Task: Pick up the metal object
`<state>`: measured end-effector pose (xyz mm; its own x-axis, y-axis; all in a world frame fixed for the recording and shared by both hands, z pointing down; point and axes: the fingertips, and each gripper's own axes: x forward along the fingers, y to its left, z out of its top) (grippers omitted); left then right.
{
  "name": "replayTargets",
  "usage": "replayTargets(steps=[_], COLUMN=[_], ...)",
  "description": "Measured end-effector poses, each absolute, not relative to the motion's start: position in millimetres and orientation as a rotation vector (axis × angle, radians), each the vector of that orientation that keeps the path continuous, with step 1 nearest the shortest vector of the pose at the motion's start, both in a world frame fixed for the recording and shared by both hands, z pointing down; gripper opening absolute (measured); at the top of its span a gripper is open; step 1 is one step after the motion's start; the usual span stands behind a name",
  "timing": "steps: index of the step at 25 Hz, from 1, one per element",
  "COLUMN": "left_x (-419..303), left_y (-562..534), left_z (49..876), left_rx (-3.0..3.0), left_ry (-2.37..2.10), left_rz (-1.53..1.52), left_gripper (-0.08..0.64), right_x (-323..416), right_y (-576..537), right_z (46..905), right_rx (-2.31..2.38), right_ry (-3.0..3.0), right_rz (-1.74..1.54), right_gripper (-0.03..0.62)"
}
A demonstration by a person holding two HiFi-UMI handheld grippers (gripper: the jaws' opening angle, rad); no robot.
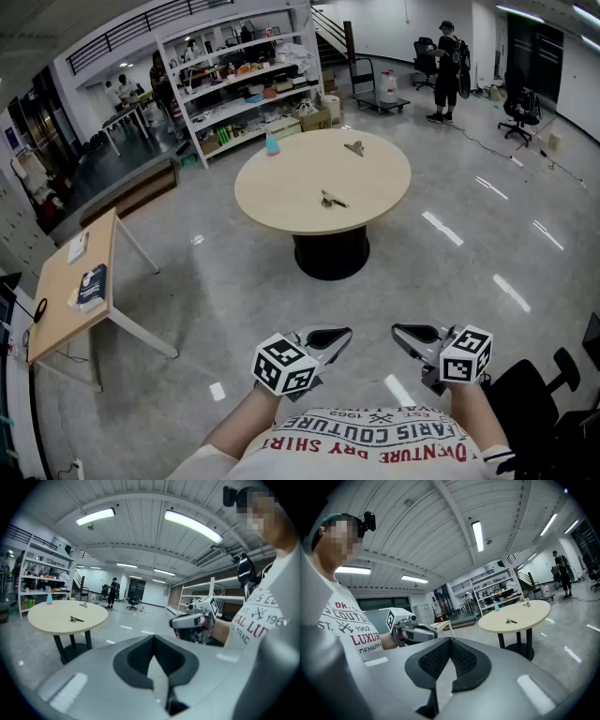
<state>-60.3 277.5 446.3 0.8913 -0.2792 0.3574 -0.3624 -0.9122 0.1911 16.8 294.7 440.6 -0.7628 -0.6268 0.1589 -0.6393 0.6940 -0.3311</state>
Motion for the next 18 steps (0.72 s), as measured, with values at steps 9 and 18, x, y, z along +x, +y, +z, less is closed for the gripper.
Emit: replayTargets(steps=[9,18], left_x=[-7,25], left_y=[215,97], left_z=[435,459], left_rx=[2.856,2.823], left_ry=[-0.534,-0.467], left_rz=[0.424,0.418], left_gripper=[0.003,0.003], right_x=[76,98], right_y=[220,110], right_z=[420,446], right_rx=[1.092,1.106], right_ry=[-2.904,-2.856], right_rz=[0.474,0.53], right_gripper=[0.002,0.002])
